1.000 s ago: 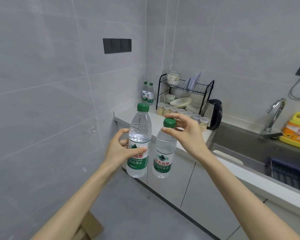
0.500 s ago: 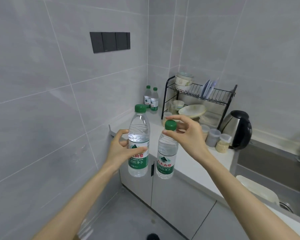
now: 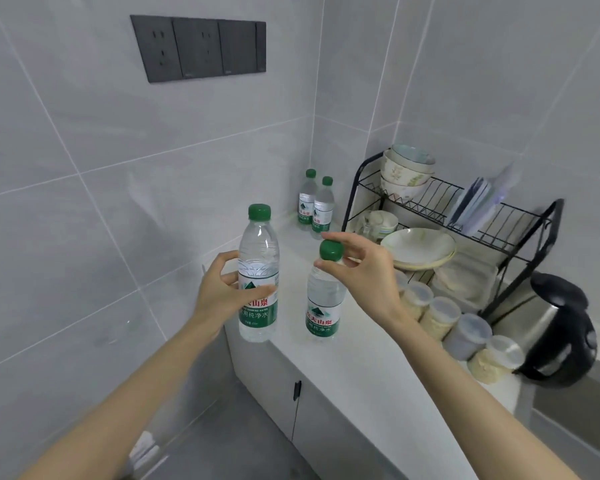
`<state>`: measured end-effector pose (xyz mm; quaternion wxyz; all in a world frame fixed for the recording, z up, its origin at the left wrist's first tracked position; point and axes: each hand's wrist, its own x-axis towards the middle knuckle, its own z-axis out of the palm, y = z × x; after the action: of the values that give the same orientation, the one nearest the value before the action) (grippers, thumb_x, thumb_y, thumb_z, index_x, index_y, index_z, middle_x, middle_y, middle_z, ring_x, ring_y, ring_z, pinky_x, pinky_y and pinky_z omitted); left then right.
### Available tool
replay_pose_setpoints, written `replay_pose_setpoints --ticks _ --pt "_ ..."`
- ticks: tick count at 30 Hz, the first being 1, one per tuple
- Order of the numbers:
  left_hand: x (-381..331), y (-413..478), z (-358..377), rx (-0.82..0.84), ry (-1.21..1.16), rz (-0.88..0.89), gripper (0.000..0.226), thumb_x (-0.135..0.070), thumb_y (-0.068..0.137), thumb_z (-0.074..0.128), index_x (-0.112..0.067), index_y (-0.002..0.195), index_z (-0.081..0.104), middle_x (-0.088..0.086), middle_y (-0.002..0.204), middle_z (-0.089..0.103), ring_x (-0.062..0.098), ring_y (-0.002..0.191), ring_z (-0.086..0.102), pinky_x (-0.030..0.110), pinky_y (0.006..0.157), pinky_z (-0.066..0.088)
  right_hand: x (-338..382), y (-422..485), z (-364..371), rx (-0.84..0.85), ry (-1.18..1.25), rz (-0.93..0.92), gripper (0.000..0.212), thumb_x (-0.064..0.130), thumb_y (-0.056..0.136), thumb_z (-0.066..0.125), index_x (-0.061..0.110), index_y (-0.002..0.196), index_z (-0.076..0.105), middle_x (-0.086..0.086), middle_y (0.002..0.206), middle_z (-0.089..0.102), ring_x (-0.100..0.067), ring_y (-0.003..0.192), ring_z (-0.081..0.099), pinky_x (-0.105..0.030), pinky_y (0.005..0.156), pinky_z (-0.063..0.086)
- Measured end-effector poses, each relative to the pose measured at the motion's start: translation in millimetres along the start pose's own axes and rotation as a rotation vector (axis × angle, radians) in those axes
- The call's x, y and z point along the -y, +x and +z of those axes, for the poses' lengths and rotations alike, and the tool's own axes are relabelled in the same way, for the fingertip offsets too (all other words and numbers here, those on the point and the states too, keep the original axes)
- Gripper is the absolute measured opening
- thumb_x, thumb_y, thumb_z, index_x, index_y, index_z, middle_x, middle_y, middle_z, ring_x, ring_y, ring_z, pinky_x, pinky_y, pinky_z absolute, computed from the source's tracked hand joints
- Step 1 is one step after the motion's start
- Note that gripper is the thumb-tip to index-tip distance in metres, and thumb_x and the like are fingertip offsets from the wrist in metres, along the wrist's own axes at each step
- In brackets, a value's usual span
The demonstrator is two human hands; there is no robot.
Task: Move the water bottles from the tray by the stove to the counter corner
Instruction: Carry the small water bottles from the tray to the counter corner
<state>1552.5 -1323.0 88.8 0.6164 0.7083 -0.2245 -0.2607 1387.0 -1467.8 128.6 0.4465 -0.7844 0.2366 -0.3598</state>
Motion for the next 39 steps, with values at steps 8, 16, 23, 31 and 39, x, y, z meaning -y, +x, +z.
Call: replay_pose_setpoints --ticks 8,16,23,31,39 --pt "16.7 92.1 8.3 0.02 0.019 -0.048 0.064 -0.004 0.059 0.088 -0.036 0.101 0.052 -0.006 0.088 0.072 0.003 0.073 0.07 0.024 0.065 0.05 -56.3 79.8 26.4 -0.013 -0.032 0.09 0.043 0.017 0.071 0.084 0.027 0.111 0.07 0.011 0.097 0.073 0.0 0.079 0.064 -0.015 0.081 0.047" --pt "41.5 207.6 10.9 0.174 0.07 -0.062 0.073 -0.003 0.057 0.089 -0.027 0.113 0.049 -0.015 0.077 0.074 0.004 0.075 0.07 0.031 0.073 0.053 -102.6 154.4 64.0 -0.088 -0.133 0.152 0.042 0.016 0.072 0.083 0.023 0.111 0.071 0.016 0.069 0.06 -0.007 0.06 0.039 -0.012 0.062 0.036" --pt "63.8 293.5 23.7 0.299 0.073 -0.083 0.079 -0.014 0.044 0.088 -0.034 0.109 0.048 -0.01 0.083 0.075 0.016 0.085 0.071 0.038 0.084 0.056 -131.1 208.6 92.5 -0.097 -0.224 0.26 0.043 0.016 0.072 0.083 0.026 0.111 0.07 0.01 0.103 0.073 -0.007 0.095 0.067 -0.025 0.089 0.052" --pt "84.5 341.6 48.5 0.375 0.032 -0.078 0.073 0.007 0.058 0.083 -0.033 0.105 0.044 -0.004 0.092 0.071 0.005 0.078 0.069 0.016 0.064 0.052 -157.8 249.2 107.6 -0.107 -0.248 0.342 0.04 0.014 0.07 0.084 0.028 0.106 0.07 0.012 0.102 0.072 -0.006 0.097 0.067 -0.033 0.091 0.054" --pt "101.9 362.6 52.8 0.421 0.031 -0.091 0.073 0.007 0.062 0.082 -0.038 0.101 0.041 -0.011 0.093 0.069 0.0 0.078 0.068 0.013 0.064 0.051 -173.8 261.6 108.8 -0.095 -0.229 0.369 0.037 0.008 0.07 0.084 0.027 0.098 0.07 0.009 0.1 0.073 -0.004 0.095 0.068 -0.025 0.088 0.055"
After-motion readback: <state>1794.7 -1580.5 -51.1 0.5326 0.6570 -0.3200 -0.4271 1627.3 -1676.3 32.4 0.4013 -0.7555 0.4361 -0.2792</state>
